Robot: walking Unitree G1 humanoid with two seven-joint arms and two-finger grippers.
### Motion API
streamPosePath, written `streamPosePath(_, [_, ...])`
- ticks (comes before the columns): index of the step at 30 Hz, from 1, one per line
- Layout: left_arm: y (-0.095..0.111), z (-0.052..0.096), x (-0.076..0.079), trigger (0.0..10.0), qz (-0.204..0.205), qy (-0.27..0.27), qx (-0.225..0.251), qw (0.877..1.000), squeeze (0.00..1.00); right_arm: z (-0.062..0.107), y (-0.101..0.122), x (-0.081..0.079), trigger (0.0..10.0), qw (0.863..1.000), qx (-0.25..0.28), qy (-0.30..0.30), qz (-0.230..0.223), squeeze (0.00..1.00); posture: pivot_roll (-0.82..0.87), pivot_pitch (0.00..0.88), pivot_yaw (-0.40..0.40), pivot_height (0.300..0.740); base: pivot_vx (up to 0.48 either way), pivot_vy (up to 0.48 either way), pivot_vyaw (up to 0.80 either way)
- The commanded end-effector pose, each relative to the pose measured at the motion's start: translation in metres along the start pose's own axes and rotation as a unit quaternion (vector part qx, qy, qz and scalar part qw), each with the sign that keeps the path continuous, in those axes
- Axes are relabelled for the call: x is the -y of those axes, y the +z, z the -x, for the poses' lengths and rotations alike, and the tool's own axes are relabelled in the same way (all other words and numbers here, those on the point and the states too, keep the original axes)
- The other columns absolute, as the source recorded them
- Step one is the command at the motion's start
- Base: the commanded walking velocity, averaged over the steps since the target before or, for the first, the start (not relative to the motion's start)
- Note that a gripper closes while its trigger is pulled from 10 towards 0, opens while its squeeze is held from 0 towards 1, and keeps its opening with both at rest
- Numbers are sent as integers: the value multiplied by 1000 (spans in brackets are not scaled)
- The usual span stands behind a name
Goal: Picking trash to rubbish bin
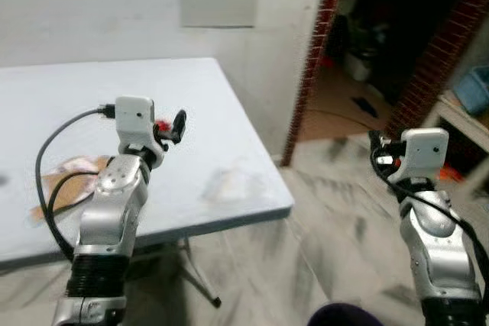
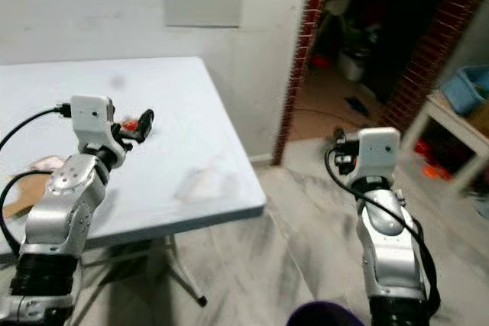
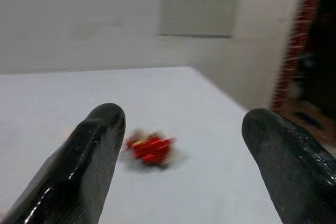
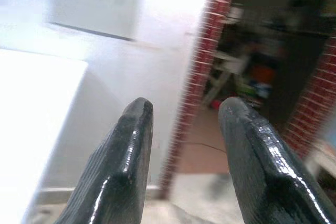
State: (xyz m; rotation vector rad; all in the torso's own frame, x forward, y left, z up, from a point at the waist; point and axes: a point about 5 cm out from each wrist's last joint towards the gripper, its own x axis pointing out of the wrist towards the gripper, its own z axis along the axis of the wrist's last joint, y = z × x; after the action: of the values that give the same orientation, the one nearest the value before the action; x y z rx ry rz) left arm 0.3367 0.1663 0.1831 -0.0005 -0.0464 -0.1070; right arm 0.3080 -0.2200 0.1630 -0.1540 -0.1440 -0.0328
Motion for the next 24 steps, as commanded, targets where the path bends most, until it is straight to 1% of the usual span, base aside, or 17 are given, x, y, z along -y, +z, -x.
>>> streamPosePath(1, [4,-2,5,10000,2,-8,2,1000,0,0,4,2,10000,1000,6,-1,1,0,-2,0,-75,740,0,0,800])
streamPosePath(9, [3,-2,6,10000,5,-7,-1,1000,0,1,4,4,10000,1000,4,0,3,0,-3,0,-78,740,0,0,800])
streamPosePath(11, [3,-2,6,10000,11,-5,-2,1000,0,1,4,4,10000,1000,4,1,3,0,-4,0,-80,740,0,0,800])
streamPosePath(17, [4,-1,7,10000,4,-7,2,1000,0,2,3,5,10000,1000,1,5,5,0,-4,0,-86,740,0,0,800])
streamPosePath(24, [3,0,9,10000,8,-7,-1,1000,0,1,3,5,10000,1000,-3,8,8,0,-3,3,-90,740,0,0,800])
